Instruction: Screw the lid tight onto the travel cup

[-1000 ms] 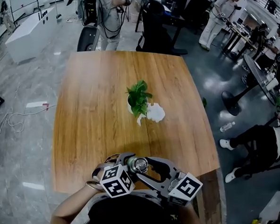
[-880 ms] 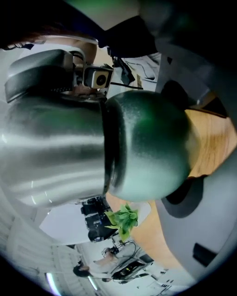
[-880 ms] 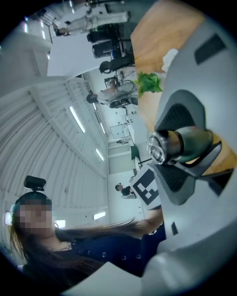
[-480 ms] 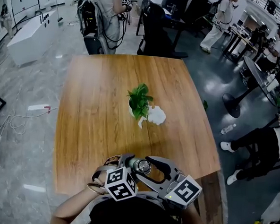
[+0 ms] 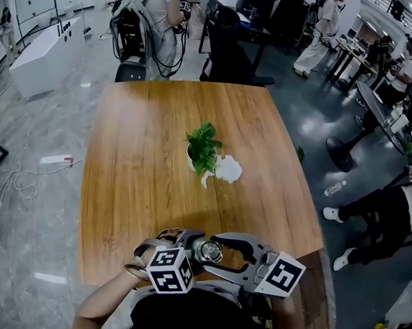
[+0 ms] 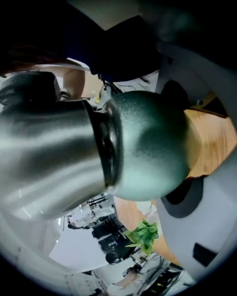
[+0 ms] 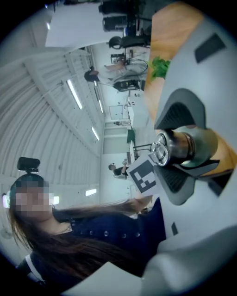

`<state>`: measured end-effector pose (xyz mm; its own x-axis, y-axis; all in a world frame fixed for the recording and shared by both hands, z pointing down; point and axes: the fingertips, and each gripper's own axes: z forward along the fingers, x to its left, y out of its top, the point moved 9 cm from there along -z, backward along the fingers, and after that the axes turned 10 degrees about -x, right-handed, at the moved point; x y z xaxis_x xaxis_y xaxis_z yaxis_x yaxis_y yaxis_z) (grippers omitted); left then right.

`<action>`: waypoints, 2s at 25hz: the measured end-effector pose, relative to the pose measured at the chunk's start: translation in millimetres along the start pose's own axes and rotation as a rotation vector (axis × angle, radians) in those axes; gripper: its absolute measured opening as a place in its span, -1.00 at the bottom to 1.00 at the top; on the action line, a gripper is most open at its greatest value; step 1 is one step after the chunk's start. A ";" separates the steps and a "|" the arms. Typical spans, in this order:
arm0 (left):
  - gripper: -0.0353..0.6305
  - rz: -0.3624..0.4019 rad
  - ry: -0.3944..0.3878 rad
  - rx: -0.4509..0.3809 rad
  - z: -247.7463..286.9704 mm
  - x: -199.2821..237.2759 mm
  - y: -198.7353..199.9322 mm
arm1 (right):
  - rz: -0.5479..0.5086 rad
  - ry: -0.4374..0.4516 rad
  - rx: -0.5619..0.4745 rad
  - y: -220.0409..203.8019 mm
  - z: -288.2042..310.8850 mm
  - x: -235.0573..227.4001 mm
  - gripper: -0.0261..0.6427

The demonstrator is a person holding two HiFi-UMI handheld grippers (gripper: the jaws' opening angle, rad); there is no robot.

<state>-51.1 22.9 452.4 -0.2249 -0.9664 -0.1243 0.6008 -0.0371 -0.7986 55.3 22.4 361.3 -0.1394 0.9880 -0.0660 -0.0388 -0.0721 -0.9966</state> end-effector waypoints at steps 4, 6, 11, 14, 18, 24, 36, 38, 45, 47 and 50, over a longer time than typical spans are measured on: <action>0.29 -0.118 0.067 -0.046 -2.1 5.9 0.2 | 0.049 -0.138 -0.107 -7.8 -3.0 -0.8 -0.20; 0.29 -0.134 0.087 -0.029 -0.9 6.7 -1.3 | 0.089 -0.174 -0.125 -11.7 -3.3 -1.9 -0.20; 0.29 0.016 0.004 0.024 -4.4 3.6 -5.1 | 0.100 -0.091 0.014 -0.2 1.8 1.7 -0.19; 0.29 0.069 -0.058 0.043 -4.3 1.0 -5.5 | 0.052 -0.033 0.064 -5.8 2.7 6.0 -0.17; 0.29 -0.047 0.103 0.072 1.4 8.5 -4.7 | -0.013 -0.163 0.055 -7.3 7.3 1.8 -0.17; 0.29 -0.062 0.106 0.039 -0.7 9.2 -5.8 | 0.145 -0.186 -0.015 -4.4 7.6 -0.1 -0.17; 0.29 -0.205 0.205 0.033 4.7 12.2 -6.1 | 0.124 -0.310 -0.052 -9.5 13.2 -2.2 -0.11; 0.29 -0.184 0.199 0.031 5.2 11.5 -7.2 | 0.155 -0.284 -0.059 -8.7 12.3 -0.1 -0.11; 0.29 0.009 -0.089 -0.003 -4.1 5.4 -3.9 | 0.062 -0.093 0.070 -5.9 5.1 4.5 -0.11; 0.29 -0.044 -0.004 0.025 -1.7 10.4 -3.9 | 0.042 -0.176 0.033 -8.5 6.4 1.8 -0.12; 0.29 -0.153 0.171 0.045 2.3 17.4 -4.3 | 0.059 -0.321 -0.018 -13.5 7.5 -3.2 -0.13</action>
<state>-55.8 5.6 455.1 -0.4408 -0.8914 -0.1050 0.5827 -0.1952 -0.7889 48.8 19.1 375.3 -0.4460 0.8885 -0.1082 -0.0041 -0.1230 -0.9924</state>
